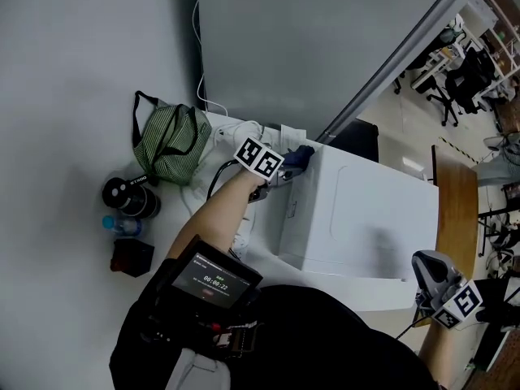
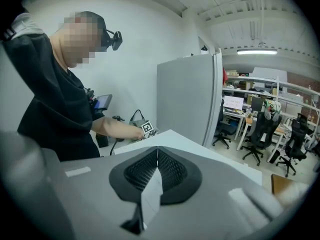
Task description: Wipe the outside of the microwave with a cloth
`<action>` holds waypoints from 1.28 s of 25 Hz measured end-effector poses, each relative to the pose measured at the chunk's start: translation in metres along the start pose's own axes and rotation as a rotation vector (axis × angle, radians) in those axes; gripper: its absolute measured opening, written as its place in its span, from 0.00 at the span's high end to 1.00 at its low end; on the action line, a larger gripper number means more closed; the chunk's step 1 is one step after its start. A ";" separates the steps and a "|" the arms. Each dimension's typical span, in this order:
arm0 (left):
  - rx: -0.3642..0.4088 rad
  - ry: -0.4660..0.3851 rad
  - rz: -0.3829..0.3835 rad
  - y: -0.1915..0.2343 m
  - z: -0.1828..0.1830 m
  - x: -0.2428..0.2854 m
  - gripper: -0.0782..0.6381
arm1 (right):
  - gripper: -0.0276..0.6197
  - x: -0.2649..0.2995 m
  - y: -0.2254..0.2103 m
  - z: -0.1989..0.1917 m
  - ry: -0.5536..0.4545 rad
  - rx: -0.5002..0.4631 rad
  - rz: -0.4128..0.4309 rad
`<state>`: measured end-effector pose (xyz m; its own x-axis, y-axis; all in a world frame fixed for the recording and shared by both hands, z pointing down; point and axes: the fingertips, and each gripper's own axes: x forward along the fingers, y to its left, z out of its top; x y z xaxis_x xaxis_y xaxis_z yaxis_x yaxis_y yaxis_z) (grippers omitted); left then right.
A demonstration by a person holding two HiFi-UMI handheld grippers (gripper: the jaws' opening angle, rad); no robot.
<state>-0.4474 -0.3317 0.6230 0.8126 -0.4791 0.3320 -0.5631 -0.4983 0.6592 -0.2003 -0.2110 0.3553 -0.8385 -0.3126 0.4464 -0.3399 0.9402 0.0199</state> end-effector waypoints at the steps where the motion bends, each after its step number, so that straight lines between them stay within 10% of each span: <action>1: -0.016 0.018 0.014 0.008 -0.007 0.004 0.79 | 0.95 0.002 -0.002 -0.002 0.011 -0.001 0.002; 11: -0.034 0.142 0.148 0.044 -0.053 -0.001 0.79 | 0.95 0.015 -0.004 -0.006 -0.003 -0.020 0.035; 16: 0.141 -0.028 0.087 -0.057 0.024 -0.063 0.79 | 0.95 0.020 -0.001 0.000 -0.075 -0.036 0.070; 20: 0.259 0.058 0.088 -0.113 0.025 -0.054 0.79 | 0.95 0.022 0.001 0.000 -0.096 -0.026 0.083; 32: 0.097 0.276 0.137 0.009 -0.094 0.014 0.79 | 0.95 0.000 0.001 -0.013 0.038 -0.038 0.021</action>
<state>-0.4273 -0.2752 0.6973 0.7309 -0.3391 0.5923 -0.6710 -0.5159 0.5326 -0.1954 -0.2081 0.3667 -0.8284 -0.2880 0.4805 -0.3055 0.9512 0.0435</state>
